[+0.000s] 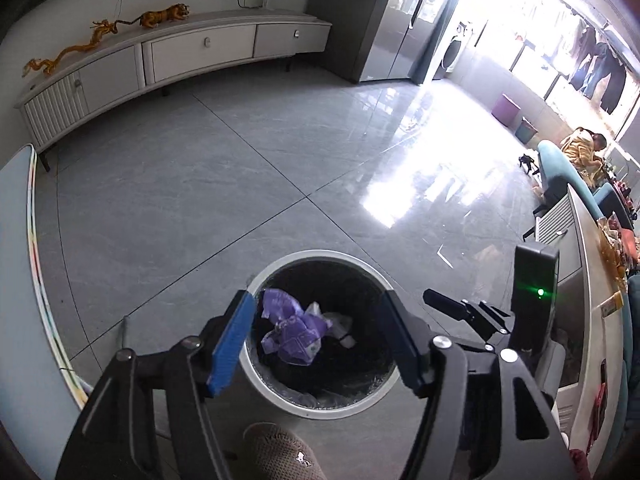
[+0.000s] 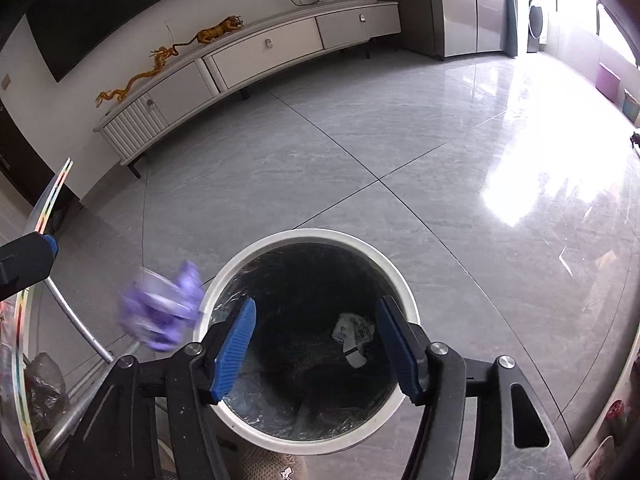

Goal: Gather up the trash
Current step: 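Carry both bags over the trash bin and open both tools to drop them, then move both tools back to the trash pile on the table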

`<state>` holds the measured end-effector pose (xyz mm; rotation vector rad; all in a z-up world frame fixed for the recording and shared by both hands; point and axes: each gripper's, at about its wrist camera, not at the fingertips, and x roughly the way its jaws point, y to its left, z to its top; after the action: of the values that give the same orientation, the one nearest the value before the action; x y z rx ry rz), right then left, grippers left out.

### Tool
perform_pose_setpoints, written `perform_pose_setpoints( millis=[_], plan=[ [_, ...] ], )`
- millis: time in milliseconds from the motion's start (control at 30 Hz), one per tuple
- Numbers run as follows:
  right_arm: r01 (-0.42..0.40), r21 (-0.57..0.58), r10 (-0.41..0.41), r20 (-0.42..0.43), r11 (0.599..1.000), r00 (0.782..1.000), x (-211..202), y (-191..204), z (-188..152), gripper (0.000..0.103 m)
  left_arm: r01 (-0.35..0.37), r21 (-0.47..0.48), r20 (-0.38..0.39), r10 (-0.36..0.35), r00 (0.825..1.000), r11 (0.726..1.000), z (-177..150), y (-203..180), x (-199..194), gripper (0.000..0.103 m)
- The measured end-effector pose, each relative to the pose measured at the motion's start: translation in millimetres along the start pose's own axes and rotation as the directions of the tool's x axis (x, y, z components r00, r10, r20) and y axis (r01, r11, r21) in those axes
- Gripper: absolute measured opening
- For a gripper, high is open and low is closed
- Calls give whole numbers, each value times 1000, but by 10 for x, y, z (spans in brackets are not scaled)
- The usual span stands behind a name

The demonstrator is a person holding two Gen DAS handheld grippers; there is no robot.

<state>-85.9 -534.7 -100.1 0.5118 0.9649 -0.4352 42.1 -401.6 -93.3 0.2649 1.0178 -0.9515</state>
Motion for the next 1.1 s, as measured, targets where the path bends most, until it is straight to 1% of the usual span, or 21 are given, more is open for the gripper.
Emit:
perform_pose_setpoints(
  millis=[33, 100, 133, 200, 267, 333, 400, 433, 500, 533, 600, 633, 667, 733, 767, 800, 900, 1000, 1067, 1100],
  plan=[
    [8, 2, -8, 2, 1000, 1000, -17, -25, -8, 63, 7, -5, -8, -7, 1000, 1000, 30, 21, 43, 65],
    [19, 3, -20, 8, 1000, 1000, -46, -63, -5, 68, 10, -9, -13, -10, 1000, 1000, 69, 32, 78, 65],
    [26, 4, -26, 13, 1000, 1000, -75, -78, -9, 69, -1, -4, -3, 1, 1000, 1000, 64, 20, 42, 65],
    [38, 7, -38, 29, 999, 999, -135, -90, -11, 75, -24, 4, 23, 24, 999, 1000, 75, 54, -46, 65],
    [45, 18, -46, 49, 999, 998, -203, -111, 1, 79, -70, 9, 62, 70, 996, 997, 91, 98, -153, 65],
    [46, 28, -48, 76, 999, 996, -287, -73, 28, 84, -123, 5, 107, 122, 987, 992, 55, 120, -304, 65],
    [44, 31, -47, 109, 999, 993, -402, -29, 41, 94, -184, -20, 152, 184, 971, 983, 34, 187, -475, 65],
    [41, 29, -44, 124, 999, 991, -450, 18, 57, 96, -207, -30, 173, 209, 963, 978, 20, 218, -552, 65],
    [34, 21, -37, 157, 999, 987, -574, 106, 48, 102, -279, -50, 223, 283, 933, 959, -28, 271, -756, 65],
    [31, 14, -33, 172, 999, 985, -629, 154, 53, 103, -317, -62, 251, 322, 913, 947, -60, 297, -868, 65],
    [17, -1, -17, 204, 1000, 979, -753, 266, 62, 103, -368, -90, 290, 378, 879, 925, -129, 368, -1073, 65],
    [12, -7, -10, 220, 1000, 976, -812, 328, 79, 103, -382, -108, 308, 396, 865, 918, -169, 387, -1172, 65],
    [9, -10, -6, 242, 1000, 970, -882, 383, 83, 103, -401, -129, 327, 420, 846, 907, -212, 427, -1302, 65],
    [-2, -19, 8, 287, 1000, 958, -1034, 487, 77, 103, -429, -154, 349, 455, 819, 890, -291, 493, -1490, 65],
    [-4, -22, 10, 300, 1000, 954, -1087, 533, 88, 103, -451, -170, 362, 481, 798, 876, -357, 516, -1595, 65],
    [-8, -27, 16, 316, 1000, 949, -1154, 591, 91, 103, -469, -180, 371, 501, 782, 865, -399, 542, -1679, 65],
    [-30, -51, 46, 345, 998, 937, -1315, 763, 105, 103, -514, -220, 383, 558, 736, 829, -573, 650, -1947, 65],
    [-49, -84, 76, 357, 995, 931, -1429, 950, 104, 103, -529, -267, 367, 593, 717, 805, -733, 795, -2157, 65],
    [-66, -108, 101, 359, 992, 928, -1487, 1082, 94, 103, -544, -305, 357, 624, 695, 781, -854, 904, -2295, 65],
    [-69, -119, 108, 361, 991, 926, -1506, 1134, 87, 103, -548, -322, 351, 635, 688, 772, -906, 971, -2367, 65]
  ],
)
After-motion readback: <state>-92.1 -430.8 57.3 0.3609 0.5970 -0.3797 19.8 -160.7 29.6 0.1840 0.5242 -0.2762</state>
